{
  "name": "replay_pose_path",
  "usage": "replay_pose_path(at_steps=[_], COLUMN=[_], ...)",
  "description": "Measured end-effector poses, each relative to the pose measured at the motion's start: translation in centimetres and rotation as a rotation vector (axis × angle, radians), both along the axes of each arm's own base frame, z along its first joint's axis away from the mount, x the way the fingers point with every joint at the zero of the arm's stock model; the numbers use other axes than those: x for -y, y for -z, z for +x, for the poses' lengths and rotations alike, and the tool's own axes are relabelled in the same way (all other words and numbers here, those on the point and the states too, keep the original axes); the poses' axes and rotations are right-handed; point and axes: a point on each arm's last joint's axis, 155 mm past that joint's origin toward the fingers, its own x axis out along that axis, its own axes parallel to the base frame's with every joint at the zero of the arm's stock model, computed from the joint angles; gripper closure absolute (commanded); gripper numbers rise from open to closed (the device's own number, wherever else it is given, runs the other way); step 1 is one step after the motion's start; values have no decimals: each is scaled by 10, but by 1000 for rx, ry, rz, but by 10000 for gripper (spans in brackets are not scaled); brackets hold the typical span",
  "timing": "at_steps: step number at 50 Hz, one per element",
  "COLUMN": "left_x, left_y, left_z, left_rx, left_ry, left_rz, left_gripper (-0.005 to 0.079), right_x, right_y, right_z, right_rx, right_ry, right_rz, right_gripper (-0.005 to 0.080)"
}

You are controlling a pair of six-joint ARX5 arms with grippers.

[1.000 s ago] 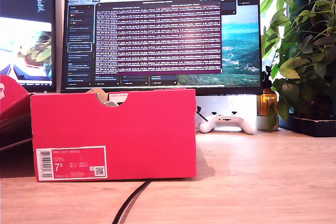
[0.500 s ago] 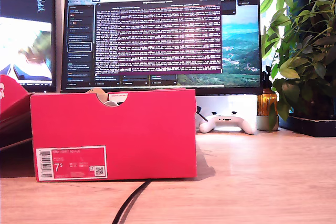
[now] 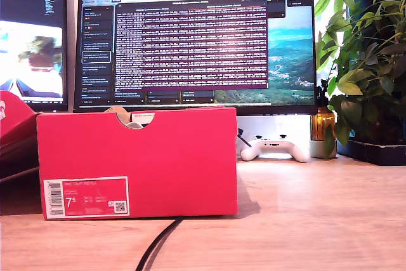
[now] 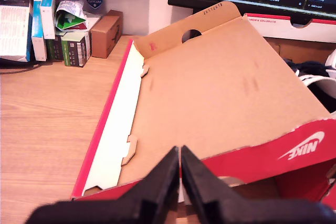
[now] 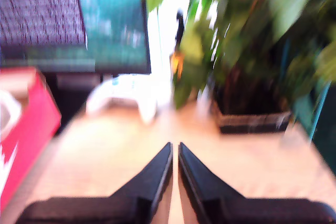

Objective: Pack the blue shoes by picking the first shoe and placing it inside the red shoebox, left side, then picking and rotating the second shoe and placing it in the shoebox

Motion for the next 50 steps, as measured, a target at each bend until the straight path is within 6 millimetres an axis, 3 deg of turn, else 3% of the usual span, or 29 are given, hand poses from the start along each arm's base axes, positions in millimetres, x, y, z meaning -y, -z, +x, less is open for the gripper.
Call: replay_pose_path(at_steps=[13, 26, 38, 50], left_x=[0, 0, 0, 0], left_y=[0, 0, 0, 0], left_z=[0, 0, 0, 0], left_rx=[0, 0, 0, 0], left_ry=[0, 0, 0, 0], left_rz=[0, 0, 0, 0], left_gripper=[763, 763, 763, 763], right_x=[-5, -8, 3, 6], right_y=[29, 39, 71, 67], right_z=[-15, -31, -39, -47], right_rx=[2, 56, 3, 27], right_ry=[-41, -57, -13, -1], right_rz=[6, 14, 43, 43], right_gripper=[765, 765, 765, 765])
